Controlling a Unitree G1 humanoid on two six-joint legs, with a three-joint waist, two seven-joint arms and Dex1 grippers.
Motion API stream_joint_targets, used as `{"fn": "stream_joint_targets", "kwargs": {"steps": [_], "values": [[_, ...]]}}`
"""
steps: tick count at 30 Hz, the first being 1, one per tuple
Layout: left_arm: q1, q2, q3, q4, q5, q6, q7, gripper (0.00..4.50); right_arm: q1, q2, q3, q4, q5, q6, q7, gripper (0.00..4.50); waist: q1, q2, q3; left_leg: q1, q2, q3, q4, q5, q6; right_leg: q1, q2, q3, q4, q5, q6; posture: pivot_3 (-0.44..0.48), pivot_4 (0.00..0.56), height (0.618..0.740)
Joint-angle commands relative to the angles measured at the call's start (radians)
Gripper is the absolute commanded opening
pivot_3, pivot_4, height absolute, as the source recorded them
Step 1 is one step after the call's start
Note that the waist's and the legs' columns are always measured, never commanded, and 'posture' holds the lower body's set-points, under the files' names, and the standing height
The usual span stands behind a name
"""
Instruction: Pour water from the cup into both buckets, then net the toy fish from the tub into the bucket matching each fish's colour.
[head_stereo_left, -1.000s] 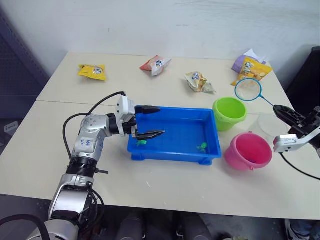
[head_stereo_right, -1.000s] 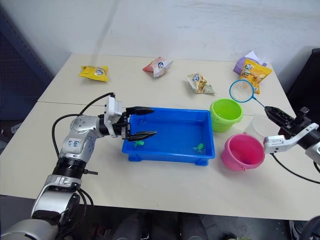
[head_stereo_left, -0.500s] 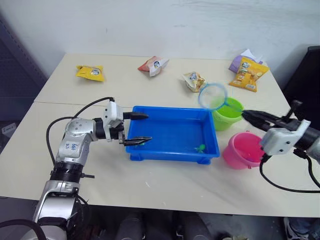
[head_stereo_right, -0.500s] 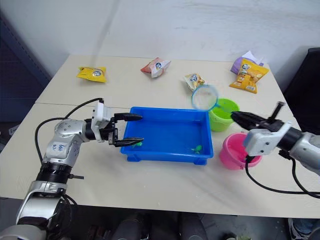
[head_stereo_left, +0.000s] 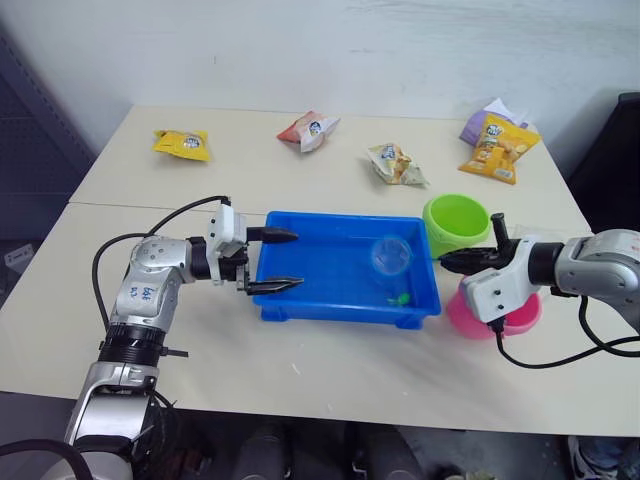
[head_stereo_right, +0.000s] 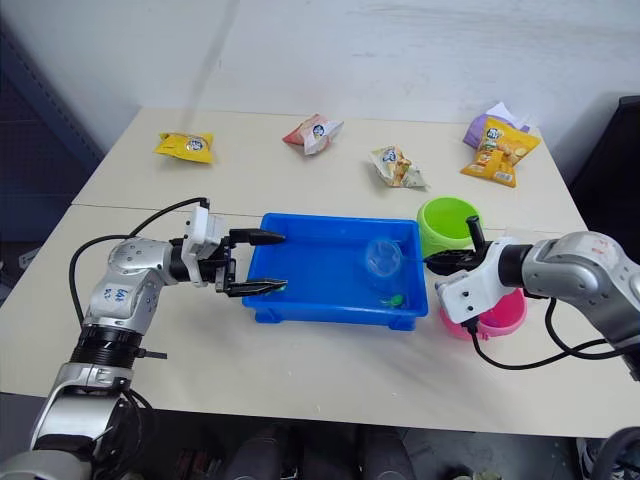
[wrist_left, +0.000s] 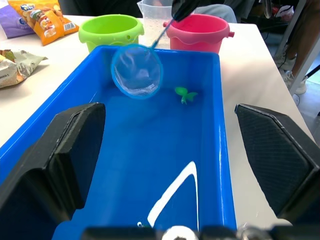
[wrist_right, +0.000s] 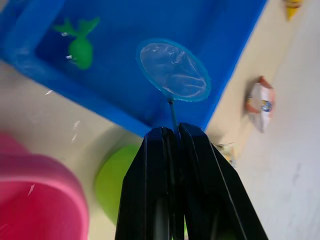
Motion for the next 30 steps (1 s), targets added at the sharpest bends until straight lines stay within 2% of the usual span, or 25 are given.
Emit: {"fn": "stream_joint_targets", "kwargs": {"steps": [1,10,21,25,30], "values": [[-0.040,-0.002,0.003,0.035,-0.002,-0.032,-0.021,4.46,-0.039,0.030,-0.001,-0.043,-0.043,0.053,0.064,0.00,0.000,0.000,0.000,0.000,0.000,0.000,0.000,0.000,0.000,0.000,0.000,0.000,0.000,0.000,0.000,0.000,0.150,0.738],[-0.047,0.009,-0.015,0.049,0.009,-0.047,-0.069,4.46,-0.077,0.065,-0.001,-0.100,-0.111,0.145,0.188,0.00,0.000,0.000,0.000,0.000,0.000,0.000,0.001,0.000,0.000,-0.001,0.000,0.000,0.001,0.000,0.000,0.000,0.150,0.738],[-0.029,0.012,-0.009,0.036,0.006,-0.043,-0.066,4.46,-0.086,0.039,-0.018,-0.204,-0.022,0.289,0.404,0.00,0.000,0.000,0.000,0.000,0.000,0.000,0.001,0.000,0.000,0.000,0.000,0.000,0.001,0.000,0.000,0.000,0.150,0.738],[-0.024,0.007,-0.004,0.026,-0.002,-0.036,-0.056,4.46,-0.055,0.030,-0.016,-0.214,-0.009,0.306,0.443,0.00,0.000,0.000,0.000,0.000,0.000,0.000,0.001,0.000,0.000,0.000,0.000,0.000,0.001,0.000,0.000,0.000,0.150,0.738],[-0.014,0.009,-0.001,0.016,-0.004,-0.033,-0.049,4.46,-0.005,0.095,-0.053,-0.252,0.068,0.455,0.418,0.00,0.001,0.000,0.000,0.000,0.000,-0.001,0.001,0.000,0.000,0.000,-0.001,-0.001,0.001,0.000,0.000,0.000,0.150,0.738]]}}
